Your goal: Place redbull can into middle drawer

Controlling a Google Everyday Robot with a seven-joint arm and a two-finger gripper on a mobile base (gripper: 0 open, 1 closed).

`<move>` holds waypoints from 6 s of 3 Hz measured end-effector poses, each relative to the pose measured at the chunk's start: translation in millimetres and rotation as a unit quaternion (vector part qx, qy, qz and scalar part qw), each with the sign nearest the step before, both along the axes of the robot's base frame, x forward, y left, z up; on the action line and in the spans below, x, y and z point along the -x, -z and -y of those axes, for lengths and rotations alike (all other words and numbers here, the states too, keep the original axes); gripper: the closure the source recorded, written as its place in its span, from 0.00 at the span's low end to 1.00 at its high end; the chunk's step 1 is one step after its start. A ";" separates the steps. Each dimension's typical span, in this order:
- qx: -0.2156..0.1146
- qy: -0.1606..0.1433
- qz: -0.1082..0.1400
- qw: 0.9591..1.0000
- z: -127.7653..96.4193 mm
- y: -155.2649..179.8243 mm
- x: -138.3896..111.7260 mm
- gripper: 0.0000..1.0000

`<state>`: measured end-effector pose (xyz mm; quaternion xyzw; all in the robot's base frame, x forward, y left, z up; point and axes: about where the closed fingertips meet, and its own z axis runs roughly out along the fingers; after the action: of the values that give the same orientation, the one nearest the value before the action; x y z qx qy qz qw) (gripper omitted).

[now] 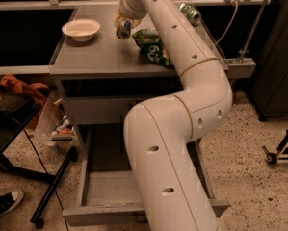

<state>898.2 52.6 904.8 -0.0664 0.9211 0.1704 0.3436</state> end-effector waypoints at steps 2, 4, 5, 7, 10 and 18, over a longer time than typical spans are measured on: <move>-0.097 -0.060 0.033 0.993 6.1 -47.8 17.7 1.00; -0.150 -0.090 0.041 0.984 2.3 -62.2 35.5 1.00; -0.174 -0.100 0.033 0.979 1.2 -60.9 42.9 1.00; -0.236 -0.114 0.071 0.962 15.6 -132.7 116.0 1.00; -0.199 -0.093 -0.036 0.975 44.2 -44.4 255.2 1.00; -0.243 -0.068 -0.250 0.935 29.0 319.0 331.3 1.00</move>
Offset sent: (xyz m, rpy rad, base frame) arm -0.0893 -0.0142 0.0544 0.3150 -0.1217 0.1729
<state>566.9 23.6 585.8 0.0012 0.9012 0.4229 0.0952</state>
